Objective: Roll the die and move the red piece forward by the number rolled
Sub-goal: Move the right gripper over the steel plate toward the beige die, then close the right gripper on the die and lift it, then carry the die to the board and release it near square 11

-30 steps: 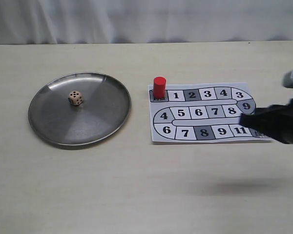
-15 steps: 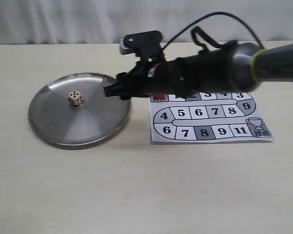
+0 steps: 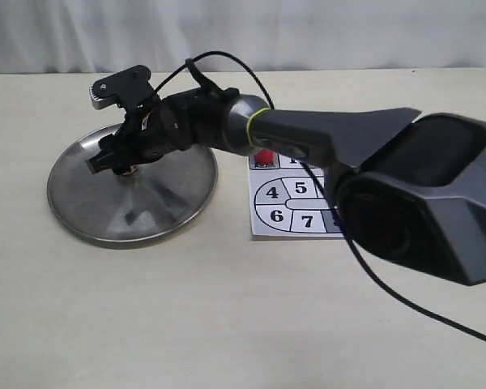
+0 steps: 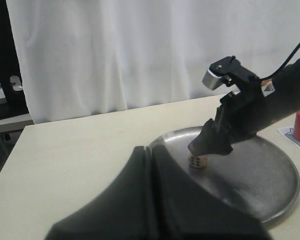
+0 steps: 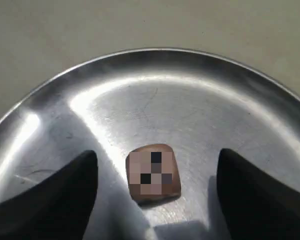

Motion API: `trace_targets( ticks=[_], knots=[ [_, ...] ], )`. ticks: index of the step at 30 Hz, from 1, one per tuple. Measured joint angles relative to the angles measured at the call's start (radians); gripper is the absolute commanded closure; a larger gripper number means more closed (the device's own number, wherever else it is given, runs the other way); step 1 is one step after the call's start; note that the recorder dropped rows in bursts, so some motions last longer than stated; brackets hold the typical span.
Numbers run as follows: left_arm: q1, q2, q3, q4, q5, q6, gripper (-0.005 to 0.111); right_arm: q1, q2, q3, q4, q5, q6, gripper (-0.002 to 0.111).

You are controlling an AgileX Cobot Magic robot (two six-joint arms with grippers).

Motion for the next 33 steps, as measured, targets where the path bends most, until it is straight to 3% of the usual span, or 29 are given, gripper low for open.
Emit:
trace_targets(
  ticks=[4,12,19,26,33],
  knots=[
    [0.000,0.000,0.000,0.000,0.000,0.000,0.107,0.000,0.087,-0.107,0.000,0.050,-0.011,0.049],
    [0.000,0.000,0.000,0.000,0.000,0.000,0.107,0.003,0.131,-0.154,-0.002,0.067,-0.066,0.104],
    [0.000,0.000,0.000,0.000,0.000,0.000,0.107,-0.022,0.012,-0.219,-0.040,0.350,-0.047,0.104],
    [0.000,0.000,0.000,0.000,0.000,0.000,0.107,-0.165,-0.273,-0.231,-0.091,0.609,0.028,0.104],
    [0.000,0.000,0.000,0.000,0.000,0.000,0.107,-0.318,-0.422,0.058,-0.099,0.662,0.073,0.104]
  ],
)
